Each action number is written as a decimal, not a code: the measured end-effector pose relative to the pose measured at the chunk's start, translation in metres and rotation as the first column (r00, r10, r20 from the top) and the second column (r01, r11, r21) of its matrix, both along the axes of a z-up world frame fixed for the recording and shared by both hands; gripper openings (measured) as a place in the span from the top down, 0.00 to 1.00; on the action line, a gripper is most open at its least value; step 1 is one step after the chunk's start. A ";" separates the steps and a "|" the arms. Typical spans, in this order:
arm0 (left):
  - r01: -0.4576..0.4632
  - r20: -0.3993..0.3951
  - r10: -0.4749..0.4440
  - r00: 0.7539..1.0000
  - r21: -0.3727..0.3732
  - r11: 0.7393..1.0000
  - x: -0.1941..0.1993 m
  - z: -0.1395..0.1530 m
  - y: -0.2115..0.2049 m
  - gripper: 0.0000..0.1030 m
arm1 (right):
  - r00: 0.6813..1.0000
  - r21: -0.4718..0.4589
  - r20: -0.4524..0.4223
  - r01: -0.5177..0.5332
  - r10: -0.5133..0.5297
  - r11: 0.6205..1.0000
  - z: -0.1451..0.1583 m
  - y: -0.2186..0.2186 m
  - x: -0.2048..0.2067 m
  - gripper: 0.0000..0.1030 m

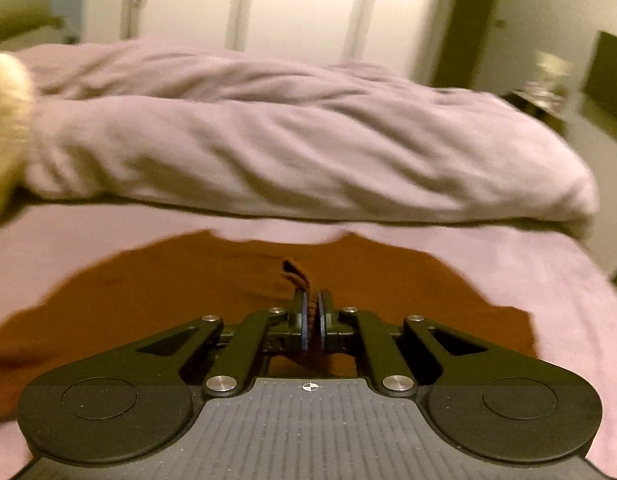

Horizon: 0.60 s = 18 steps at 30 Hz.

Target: Fold small clothes

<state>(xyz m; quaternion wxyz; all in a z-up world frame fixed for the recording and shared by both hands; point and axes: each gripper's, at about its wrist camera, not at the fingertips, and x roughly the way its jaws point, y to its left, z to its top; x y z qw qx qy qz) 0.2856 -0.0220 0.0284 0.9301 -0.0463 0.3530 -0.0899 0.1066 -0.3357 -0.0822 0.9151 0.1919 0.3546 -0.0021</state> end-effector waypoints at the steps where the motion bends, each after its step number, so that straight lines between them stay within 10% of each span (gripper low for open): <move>1: -0.032 -0.010 0.033 0.999 0.018 0.999 0.001 -0.005 0.012 0.93 | 1.000 -0.003 -0.002 -0.002 0.002 1.000 0.000 0.001 0.001 0.89; 8: -0.114 -0.154 0.120 0.981 0.047 0.992 0.004 -0.063 0.047 0.87 | 1.000 0.098 -0.004 0.009 -0.009 0.995 0.010 -0.007 0.008 0.83; 12: -0.126 -0.179 0.131 0.975 0.037 0.991 0.006 -0.081 0.053 0.48 | 1.000 0.167 0.007 0.001 -0.002 0.986 0.009 -0.008 0.026 0.78; 18: -0.070 -0.208 0.063 0.976 -0.026 0.997 0.008 -0.093 0.055 0.24 | 0.997 0.422 -0.017 0.073 -0.073 0.904 -0.010 -0.029 0.063 0.67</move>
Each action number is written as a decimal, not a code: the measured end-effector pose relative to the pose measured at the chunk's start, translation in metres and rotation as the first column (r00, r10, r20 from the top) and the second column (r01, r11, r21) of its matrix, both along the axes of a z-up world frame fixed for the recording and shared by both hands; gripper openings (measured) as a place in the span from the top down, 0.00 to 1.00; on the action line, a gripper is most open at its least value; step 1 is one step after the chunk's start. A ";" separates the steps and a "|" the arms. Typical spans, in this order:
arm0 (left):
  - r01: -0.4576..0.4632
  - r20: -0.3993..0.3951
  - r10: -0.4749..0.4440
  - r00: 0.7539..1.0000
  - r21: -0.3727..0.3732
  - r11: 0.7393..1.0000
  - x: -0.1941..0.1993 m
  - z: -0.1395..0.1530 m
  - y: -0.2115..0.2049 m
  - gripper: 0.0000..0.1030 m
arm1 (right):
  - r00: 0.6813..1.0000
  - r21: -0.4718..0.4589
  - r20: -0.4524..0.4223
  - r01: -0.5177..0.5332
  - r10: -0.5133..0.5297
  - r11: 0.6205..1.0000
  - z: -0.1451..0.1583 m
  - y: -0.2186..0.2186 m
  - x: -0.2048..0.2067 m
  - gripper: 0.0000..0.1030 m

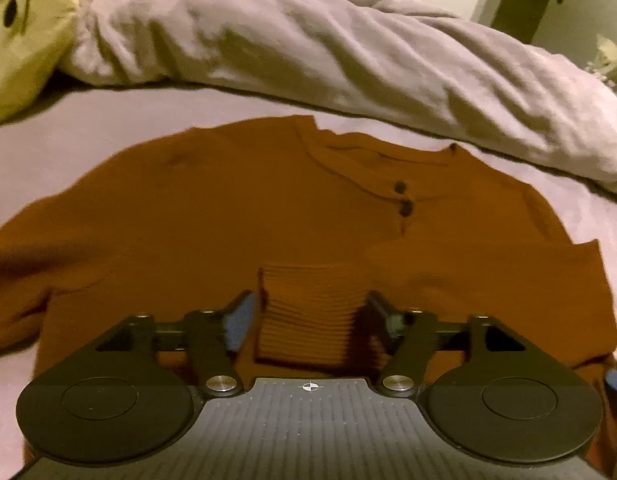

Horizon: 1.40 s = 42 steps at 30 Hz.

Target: Fold small clothes

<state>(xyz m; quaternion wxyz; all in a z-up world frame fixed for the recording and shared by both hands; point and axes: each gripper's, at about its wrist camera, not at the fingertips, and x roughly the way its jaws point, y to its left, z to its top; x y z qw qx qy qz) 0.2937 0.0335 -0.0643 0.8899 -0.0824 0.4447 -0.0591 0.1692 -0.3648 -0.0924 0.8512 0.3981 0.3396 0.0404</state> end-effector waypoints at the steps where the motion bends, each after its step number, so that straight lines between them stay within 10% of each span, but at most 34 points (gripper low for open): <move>1: 0.010 -0.014 -0.011 1.000 -0.017 1.000 0.002 -0.003 -0.001 0.21 | 1.000 0.035 0.005 0.011 -0.011 0.999 -0.002 -0.002 0.005 0.66; 5: 0.029 -0.055 -0.032 0.998 -0.054 0.998 0.012 -0.012 -0.003 0.28 | 0.998 0.130 -0.007 0.068 -0.068 0.989 -0.015 -0.010 0.023 0.66; 9: -0.020 -0.071 0.018 0.997 -0.027 0.999 0.022 -0.012 -0.001 0.79 | 0.994 0.208 -0.015 0.111 -0.110 0.972 -0.024 -0.014 0.030 0.66; 12: -0.034 -0.079 0.031 0.996 -0.034 0.999 0.024 -0.008 0.001 0.90 | 0.994 0.198 -0.017 0.107 -0.106 0.974 -0.024 -0.013 0.034 0.70; 20: 0.015 0.014 -0.016 1.000 0.037 0.999 0.012 0.015 -0.004 0.92 | 0.995 0.126 -0.039 0.095 -0.091 0.988 -0.023 -0.013 0.038 0.90; 28: -0.015 0.106 0.006 0.994 0.088 0.996 0.003 0.051 0.014 0.92 | 1.000 -0.082 -0.001 -0.013 0.013 0.997 0.003 0.014 0.043 0.85; 42: -0.110 0.086 0.102 0.991 0.094 0.990 -0.005 0.038 0.050 0.92 | 0.995 0.229 0.008 0.097 -0.102 0.968 -0.019 0.002 0.048 0.75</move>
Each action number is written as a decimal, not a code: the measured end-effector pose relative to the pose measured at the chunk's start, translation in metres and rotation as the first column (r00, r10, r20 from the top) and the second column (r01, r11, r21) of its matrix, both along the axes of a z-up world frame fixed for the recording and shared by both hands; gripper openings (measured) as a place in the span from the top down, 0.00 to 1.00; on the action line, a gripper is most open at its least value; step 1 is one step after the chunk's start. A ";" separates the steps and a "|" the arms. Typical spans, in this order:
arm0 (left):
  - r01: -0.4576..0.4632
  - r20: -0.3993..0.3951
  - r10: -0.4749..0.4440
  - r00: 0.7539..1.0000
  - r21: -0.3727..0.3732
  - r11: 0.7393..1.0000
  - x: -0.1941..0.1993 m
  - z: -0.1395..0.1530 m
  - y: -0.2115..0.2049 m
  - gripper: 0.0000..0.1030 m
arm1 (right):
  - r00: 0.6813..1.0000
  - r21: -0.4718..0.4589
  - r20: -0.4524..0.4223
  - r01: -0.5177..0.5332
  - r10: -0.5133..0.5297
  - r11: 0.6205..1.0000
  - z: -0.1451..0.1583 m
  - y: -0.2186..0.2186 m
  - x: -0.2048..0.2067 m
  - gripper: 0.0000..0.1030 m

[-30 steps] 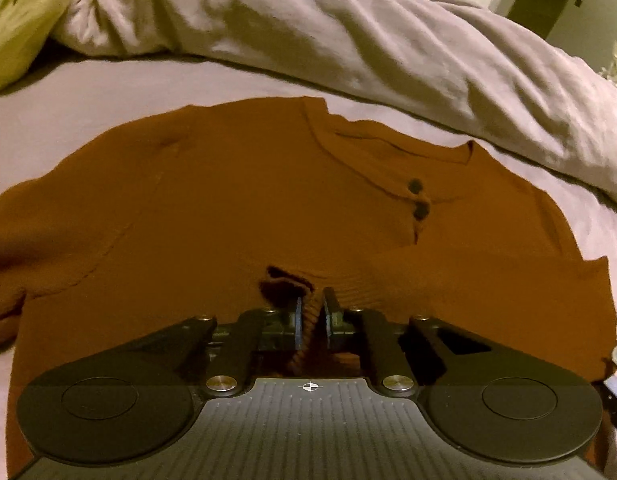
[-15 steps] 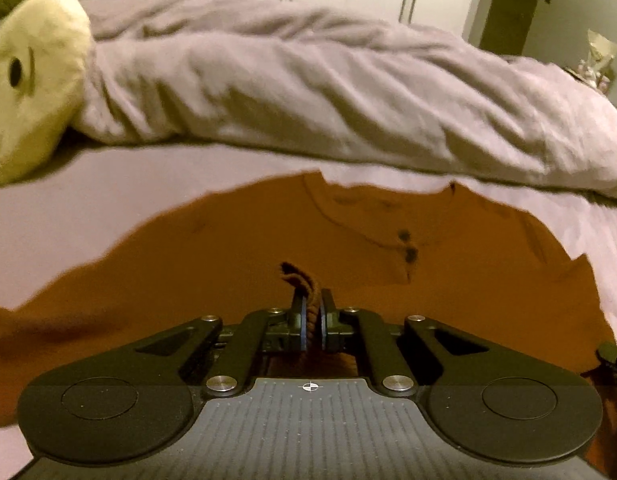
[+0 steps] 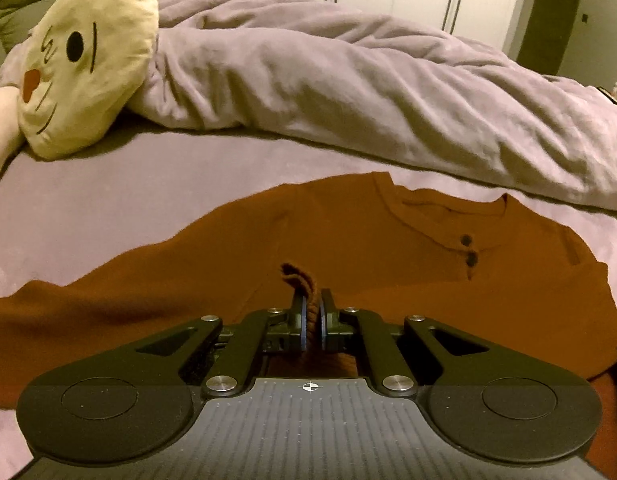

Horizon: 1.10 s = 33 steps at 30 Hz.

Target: Fold small clothes

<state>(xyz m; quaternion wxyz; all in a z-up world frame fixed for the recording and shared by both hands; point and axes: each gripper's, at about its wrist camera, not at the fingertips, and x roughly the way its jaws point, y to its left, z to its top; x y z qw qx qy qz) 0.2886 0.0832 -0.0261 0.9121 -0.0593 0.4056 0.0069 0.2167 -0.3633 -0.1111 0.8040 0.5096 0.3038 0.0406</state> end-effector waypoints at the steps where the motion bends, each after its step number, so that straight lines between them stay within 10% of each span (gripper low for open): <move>1: -0.003 0.006 0.003 1.000 -0.003 1.000 0.000 0.001 0.001 0.92 | 1.000 0.003 0.000 0.005 -0.005 1.000 0.000 -0.001 0.002 0.75; 11: -0.017 0.044 0.018 0.999 -0.013 1.000 -0.002 0.013 0.002 0.92 | 0.998 0.045 -0.068 0.018 -0.015 0.999 -0.014 0.003 0.026 0.83; 14: -0.002 0.038 0.002 0.999 -0.006 1.000 -0.004 0.011 -0.002 0.93 | 0.998 -0.180 -0.070 -0.012 0.000 0.984 0.004 0.007 0.028 0.91; 17: 0.031 0.016 -0.032 0.999 0.052 0.998 -0.006 0.000 -0.015 0.93 | 0.999 -0.498 -0.047 -0.040 0.019 0.866 0.023 0.024 0.027 0.94; 23: 0.020 -0.024 -0.018 1.000 0.062 0.998 -0.010 -0.022 -0.010 0.93 | 0.988 -0.698 -0.089 -0.151 0.125 0.700 0.021 0.057 0.028 0.85; 27: -0.020 -0.028 0.022 0.999 0.089 0.996 -0.016 -0.025 0.003 0.93 | 0.983 -0.588 -0.078 -0.182 0.169 0.788 0.027 0.043 0.018 0.69; 33: -0.048 -0.060 0.047 0.997 -0.022 0.999 -0.023 -0.027 0.029 0.84 | 0.982 -0.572 -0.069 -0.185 0.178 0.799 0.029 0.046 -0.004 0.64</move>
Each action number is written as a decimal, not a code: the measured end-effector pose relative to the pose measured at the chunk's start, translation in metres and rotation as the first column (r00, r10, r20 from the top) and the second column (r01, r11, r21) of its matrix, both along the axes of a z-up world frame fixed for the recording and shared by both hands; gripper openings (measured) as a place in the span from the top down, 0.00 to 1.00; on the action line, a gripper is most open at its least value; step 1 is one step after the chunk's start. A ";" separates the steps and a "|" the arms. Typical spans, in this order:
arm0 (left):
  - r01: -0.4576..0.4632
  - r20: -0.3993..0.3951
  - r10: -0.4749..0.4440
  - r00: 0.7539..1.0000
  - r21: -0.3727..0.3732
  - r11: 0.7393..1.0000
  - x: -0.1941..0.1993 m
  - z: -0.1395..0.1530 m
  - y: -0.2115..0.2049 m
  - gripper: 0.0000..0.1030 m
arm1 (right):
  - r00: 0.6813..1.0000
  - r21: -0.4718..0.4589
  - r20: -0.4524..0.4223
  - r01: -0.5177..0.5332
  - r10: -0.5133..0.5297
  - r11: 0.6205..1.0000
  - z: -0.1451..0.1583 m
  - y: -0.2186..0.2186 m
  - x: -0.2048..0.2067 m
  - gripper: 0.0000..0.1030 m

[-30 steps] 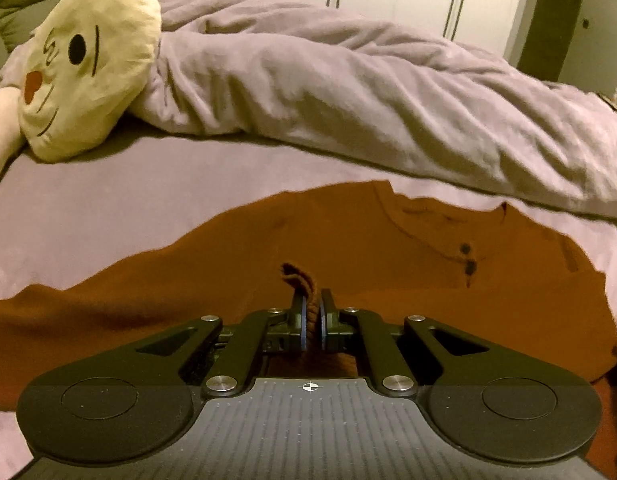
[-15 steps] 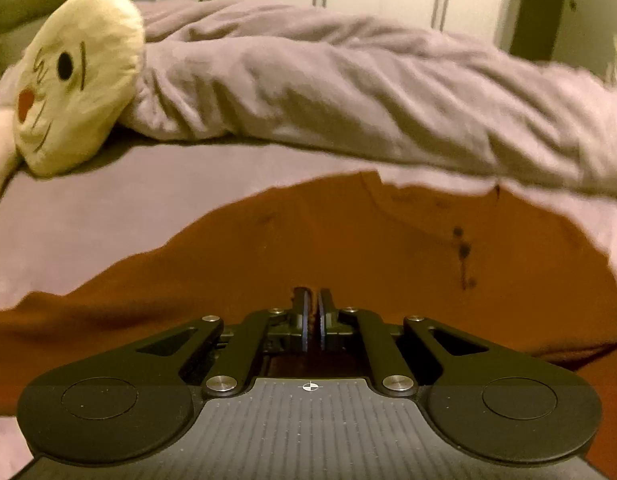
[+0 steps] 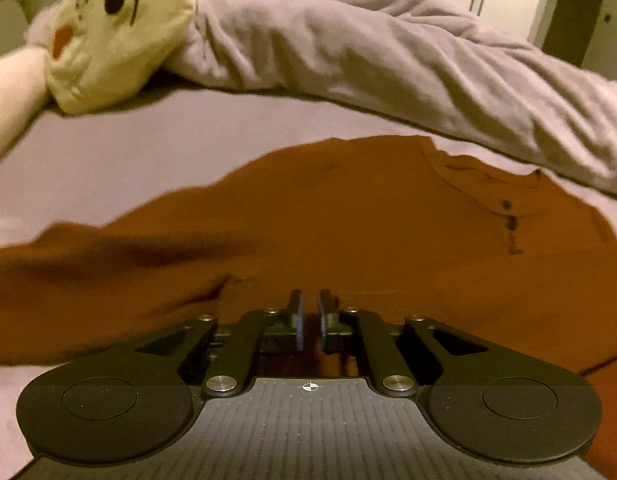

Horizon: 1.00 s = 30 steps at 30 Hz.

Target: Fold small clothes

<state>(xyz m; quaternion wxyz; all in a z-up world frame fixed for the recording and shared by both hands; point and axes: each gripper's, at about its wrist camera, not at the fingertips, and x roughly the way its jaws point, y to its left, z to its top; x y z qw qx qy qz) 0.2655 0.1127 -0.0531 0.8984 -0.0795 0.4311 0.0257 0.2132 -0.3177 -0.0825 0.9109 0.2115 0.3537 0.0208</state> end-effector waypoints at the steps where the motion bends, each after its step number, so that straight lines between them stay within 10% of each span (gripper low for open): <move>1: 0.007 -0.005 -0.007 1.000 -0.011 1.000 0.000 0.000 0.000 0.80 | 1.000 0.000 0.006 -0.003 0.003 1.000 0.001 0.002 -0.003 0.59; 3: 0.014 -0.019 -0.015 1.000 -0.038 0.999 0.003 -0.002 -0.001 0.63 | 1.000 0.016 0.014 -0.007 0.007 1.000 0.002 0.004 -0.007 0.51; 8: 0.039 -0.055 -0.047 0.997 -0.136 0.990 0.014 -0.014 -0.010 0.64 | 1.000 0.014 0.013 -0.023 0.023 1.000 0.003 0.011 -0.013 0.50; 12: 0.108 -0.044 -0.110 0.993 -0.052 0.993 0.023 -0.015 -0.028 0.91 | 0.999 0.016 0.015 -0.029 0.029 0.999 0.004 0.013 -0.015 0.49; 24: 0.068 0.237 -0.102 0.966 0.145 0.987 0.029 0.034 -0.041 0.92 | 1.000 -0.028 0.022 0.012 -0.011 1.000 0.000 0.014 -0.006 0.54; 30: 0.029 0.092 -0.047 0.995 0.183 0.983 0.034 -0.001 -0.029 0.84 | 0.999 -0.101 0.023 -0.029 0.031 0.994 -0.001 0.023 -0.007 0.54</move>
